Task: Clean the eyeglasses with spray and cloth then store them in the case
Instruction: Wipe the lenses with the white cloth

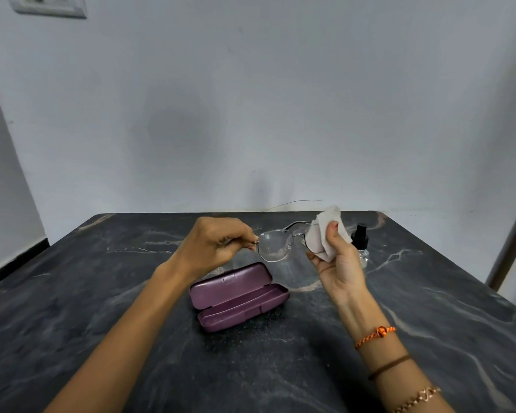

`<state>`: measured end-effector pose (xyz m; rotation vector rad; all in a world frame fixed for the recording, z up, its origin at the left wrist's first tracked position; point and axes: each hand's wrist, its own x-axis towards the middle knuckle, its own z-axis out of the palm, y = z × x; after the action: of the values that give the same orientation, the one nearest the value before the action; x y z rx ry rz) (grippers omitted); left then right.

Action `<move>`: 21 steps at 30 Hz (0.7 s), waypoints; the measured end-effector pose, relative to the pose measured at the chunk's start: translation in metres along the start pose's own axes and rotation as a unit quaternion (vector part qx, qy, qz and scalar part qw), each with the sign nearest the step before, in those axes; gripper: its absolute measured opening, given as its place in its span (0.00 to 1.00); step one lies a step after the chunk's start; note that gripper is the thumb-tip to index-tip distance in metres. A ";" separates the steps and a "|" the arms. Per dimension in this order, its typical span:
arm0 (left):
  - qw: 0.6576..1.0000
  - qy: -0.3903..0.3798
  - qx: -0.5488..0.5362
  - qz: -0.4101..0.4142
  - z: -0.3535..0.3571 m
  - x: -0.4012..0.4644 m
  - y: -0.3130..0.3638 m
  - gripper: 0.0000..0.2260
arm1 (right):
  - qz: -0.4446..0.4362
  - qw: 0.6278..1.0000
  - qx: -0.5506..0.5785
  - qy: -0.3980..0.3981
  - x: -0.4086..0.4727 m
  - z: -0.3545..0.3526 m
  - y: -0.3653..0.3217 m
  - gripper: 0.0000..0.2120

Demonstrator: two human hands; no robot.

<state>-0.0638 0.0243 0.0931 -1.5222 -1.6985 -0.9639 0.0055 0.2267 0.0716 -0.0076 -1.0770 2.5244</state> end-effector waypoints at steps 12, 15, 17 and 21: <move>1.000 0.017 0.001 -0.006 0.000 -0.003 -0.006 0.04 | 0.030 0.995 0.073 -0.065 0.007 -0.006 0.003 0.29; 1.000 0.007 -0.010 -0.013 0.007 -0.005 -0.006 0.03 | 0.032 0.985 0.159 -0.058 0.004 -0.004 0.005 0.27; 1.000 0.007 -0.018 -0.016 0.011 -0.007 -0.006 0.04 | 0.027 0.978 0.198 -0.064 0.003 -0.003 0.006 0.30; 0.999 0.024 -0.041 -0.022 0.011 -0.007 -0.006 0.03 | 0.022 0.983 0.158 -0.092 0.004 -0.001 0.006 0.37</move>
<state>-0.0690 0.0299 0.0806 -1.5065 -1.6822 -1.0959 0.0000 0.2252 0.0673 0.2991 -0.7331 2.7514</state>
